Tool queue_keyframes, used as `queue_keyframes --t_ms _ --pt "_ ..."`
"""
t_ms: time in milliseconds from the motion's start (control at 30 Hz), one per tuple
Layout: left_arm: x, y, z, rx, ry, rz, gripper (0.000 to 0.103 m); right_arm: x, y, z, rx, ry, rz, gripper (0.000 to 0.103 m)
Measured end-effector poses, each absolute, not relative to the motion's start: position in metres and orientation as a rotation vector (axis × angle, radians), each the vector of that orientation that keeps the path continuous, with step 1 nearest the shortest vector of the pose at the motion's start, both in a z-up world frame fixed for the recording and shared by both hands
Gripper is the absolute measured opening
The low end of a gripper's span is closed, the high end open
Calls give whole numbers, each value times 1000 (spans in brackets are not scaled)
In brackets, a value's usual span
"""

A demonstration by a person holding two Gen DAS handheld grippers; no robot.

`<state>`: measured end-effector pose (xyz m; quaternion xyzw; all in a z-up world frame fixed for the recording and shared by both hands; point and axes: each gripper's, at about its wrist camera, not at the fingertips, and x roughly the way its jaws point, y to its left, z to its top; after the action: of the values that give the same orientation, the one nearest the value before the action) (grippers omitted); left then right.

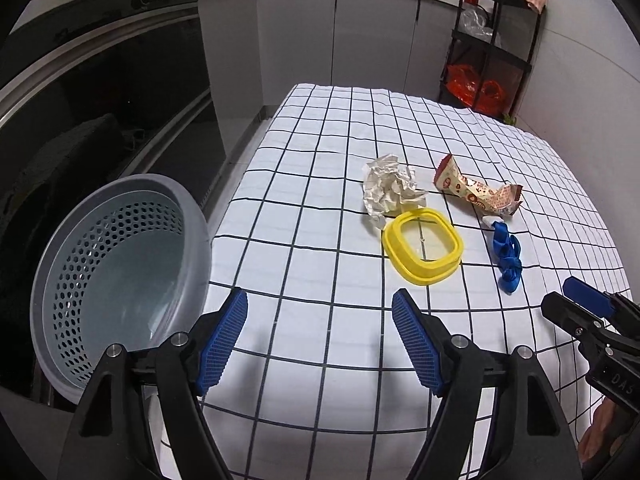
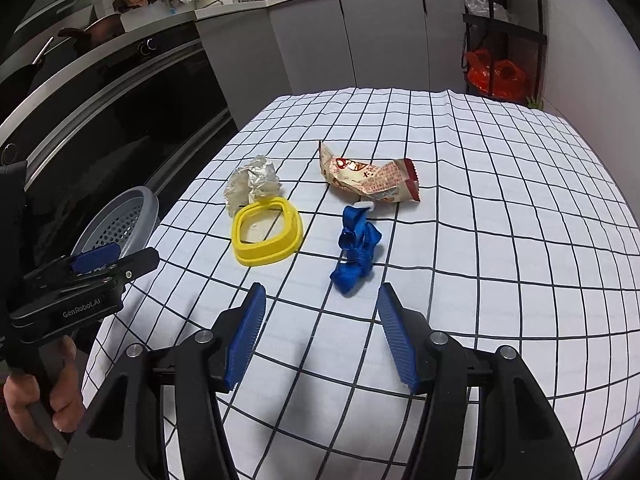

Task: Collect trash
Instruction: 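Move both tools back over the table toward the blue ribbon and yellow lid, then grasp the blue ribbon with the right tool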

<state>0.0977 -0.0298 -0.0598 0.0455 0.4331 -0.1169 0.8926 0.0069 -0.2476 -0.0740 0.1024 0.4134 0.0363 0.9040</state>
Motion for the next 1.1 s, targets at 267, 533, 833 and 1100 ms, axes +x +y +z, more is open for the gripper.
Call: queue_keyframes --t_ms 267,533,833,1100 --pt "101 -35 -63 97 904 -252 73 7 -260 -76 228 850 52 56" --pt "104 -36 -65 102 908 -246 73 8 -268 -80 238 856 31 56" --pt "108 -38 -69 98 917 -246 73 22 -267 -90 247 880 35 56" --pt "110 -40 -73 108 921 -239 75 46 -261 -100 215 917 25 57"
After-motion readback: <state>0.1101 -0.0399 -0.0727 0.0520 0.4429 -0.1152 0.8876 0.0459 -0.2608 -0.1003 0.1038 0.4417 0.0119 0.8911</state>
